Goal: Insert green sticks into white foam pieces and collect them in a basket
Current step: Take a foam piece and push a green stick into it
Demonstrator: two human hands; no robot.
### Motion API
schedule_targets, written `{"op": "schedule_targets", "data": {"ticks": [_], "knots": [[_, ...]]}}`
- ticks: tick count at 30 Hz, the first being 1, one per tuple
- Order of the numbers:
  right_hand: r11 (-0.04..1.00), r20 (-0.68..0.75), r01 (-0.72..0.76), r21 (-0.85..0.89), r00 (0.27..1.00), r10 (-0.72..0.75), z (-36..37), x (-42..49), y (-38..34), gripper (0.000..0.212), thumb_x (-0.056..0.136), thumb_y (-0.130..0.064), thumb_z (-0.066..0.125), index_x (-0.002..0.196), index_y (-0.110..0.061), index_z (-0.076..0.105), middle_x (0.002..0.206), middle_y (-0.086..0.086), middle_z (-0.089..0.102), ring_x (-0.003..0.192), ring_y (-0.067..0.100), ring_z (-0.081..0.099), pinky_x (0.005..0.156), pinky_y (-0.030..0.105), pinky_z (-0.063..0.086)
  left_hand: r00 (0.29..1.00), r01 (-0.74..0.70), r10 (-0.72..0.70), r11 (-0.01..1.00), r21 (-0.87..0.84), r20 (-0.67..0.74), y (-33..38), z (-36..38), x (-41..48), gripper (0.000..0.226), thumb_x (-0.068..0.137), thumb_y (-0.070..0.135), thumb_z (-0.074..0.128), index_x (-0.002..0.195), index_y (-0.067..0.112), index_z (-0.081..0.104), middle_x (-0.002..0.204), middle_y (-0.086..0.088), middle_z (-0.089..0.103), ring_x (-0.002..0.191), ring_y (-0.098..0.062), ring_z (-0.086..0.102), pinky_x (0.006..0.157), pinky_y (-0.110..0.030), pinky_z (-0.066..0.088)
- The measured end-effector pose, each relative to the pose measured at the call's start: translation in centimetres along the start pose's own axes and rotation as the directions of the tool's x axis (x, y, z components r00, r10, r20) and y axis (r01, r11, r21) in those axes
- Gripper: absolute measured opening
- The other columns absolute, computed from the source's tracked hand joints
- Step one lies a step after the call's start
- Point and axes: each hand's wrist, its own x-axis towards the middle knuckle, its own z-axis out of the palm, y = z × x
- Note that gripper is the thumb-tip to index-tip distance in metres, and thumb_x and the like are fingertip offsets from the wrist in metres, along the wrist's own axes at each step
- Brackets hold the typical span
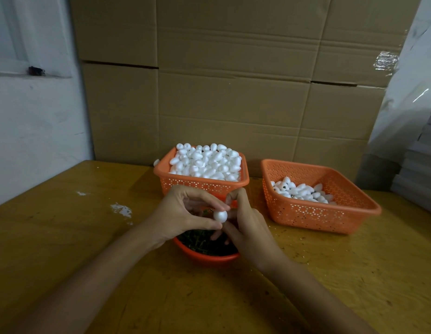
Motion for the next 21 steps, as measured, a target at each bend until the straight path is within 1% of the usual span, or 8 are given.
{"op": "schedule_targets", "data": {"ticks": [3,7,11,13,14,17,19,21], "knots": [[1.000,0.003,0.004,-0.029,1.000,-0.004,0.0,0.0,0.2,0.027,0.107,-0.019,0.059,0.112,-0.029,0.035,0.083,-0.007,0.078,0.070,0.009,0.075,0.062,0.041,0.062,1.000,0.025,-0.025,0.999,-0.028,-0.013,-0.1,0.0,0.0,0.032,0.071,0.002,0.092,0.095,0.021,0.083,0.109,-0.006,0.081,0.109,-0.022,0.076,0.094,-0.026,0.058],[0.999,0.010,0.018,0.033,1.000,-0.018,0.0,0.0,0.2,0.028,0.108,-0.016,0.059,0.116,-0.025,0.034,0.092,-0.009,0.078,0.072,0.010,0.077,0.059,0.032,0.061,0.997,0.060,-0.061,0.998,-0.028,-0.045,-0.2,-0.1,0.0,0.030,0.071,0.007,0.092,0.098,0.016,0.082,0.108,-0.005,0.081,0.109,-0.022,0.076,0.095,-0.025,0.058],[0.994,-0.009,0.001,0.107,1.000,0.000,0.2,-0.1,0.5,0.028,0.108,-0.022,0.060,0.109,-0.028,0.033,0.098,-0.007,0.079,0.071,0.014,0.077,0.057,0.036,0.061,0.990,0.103,-0.108,0.993,-0.052,-0.088,-0.3,-0.1,0.2,0.030,0.071,0.009,0.093,0.099,0.014,0.080,0.106,-0.009,0.081,0.105,-0.026,0.077,0.087,-0.030,0.063],[0.994,-0.016,0.004,0.113,1.000,-0.002,0.2,0.0,0.6,0.028,0.108,-0.025,0.060,0.104,-0.029,0.032,0.101,-0.008,0.079,0.069,0.013,0.078,0.055,0.037,0.061,0.987,0.120,-0.126,0.991,-0.064,-0.097,-0.4,-0.1,0.2,0.030,0.073,0.009,0.093,0.099,0.014,0.080,0.105,-0.010,0.081,0.104,-0.026,0.078,0.079,-0.028,0.063],[0.994,-0.020,0.009,0.111,1.000,-0.006,0.3,0.0,0.7,0.029,0.108,-0.025,0.060,0.103,-0.030,0.032,0.101,-0.007,0.079,0.069,0.013,0.078,0.054,0.036,0.060,0.988,0.119,-0.126,0.991,-0.068,-0.094,-0.4,-0.1,0.2,0.029,0.074,0.008,0.092,0.099,0.014,0.080,0.106,-0.010,0.081,0.104,-0.026,0.078,0.078,-0.027,0.062],[0.996,-0.032,0.029,0.090,0.999,-0.026,0.4,-0.1,1.0,0.028,0.107,-0.022,0.059,0.104,-0.029,0.033,0.094,-0.003,0.078,0.069,0.014,0.077,0.052,0.032,0.058,0.990,0.111,-0.117,0.991,-0.071,-0.077,-0.5,-0.2,0.2,0.030,0.072,0.011,0.093,0.099,0.017,0.080,0.107,-0.009,0.081,0.105,-0.025,0.078,0.084,-0.027,0.062],[0.996,-0.041,0.026,0.081,0.999,-0.023,0.5,-0.1,1.2,0.026,0.107,-0.021,0.058,0.104,-0.028,0.033,0.087,-0.003,0.077,0.068,0.013,0.077,0.052,0.034,0.058,0.992,0.101,-0.105,0.993,-0.060,-0.066,-0.7,-0.2,0.2,0.031,0.072,0.012,0.094,0.099,0.017,0.080,0.108,-0.008,0.081,0.107,-0.025,0.077,0.091,-0.028,0.061],[0.997,-0.045,0.021,0.075,0.999,-0.018,0.6,-0.1,1.3,0.027,0.107,-0.020,0.058,0.104,-0.030,0.033,0.084,-0.003,0.076,0.068,0.013,0.077,0.052,0.036,0.059,0.994,0.090,-0.091,0.995,-0.033,-0.053,-0.8,-0.3,0.2,0.031,0.072,0.012,0.094,0.099,0.019,0.080,0.108,-0.006,0.081,0.107,-0.023,0.077,0.092,-0.027,0.060]]}}
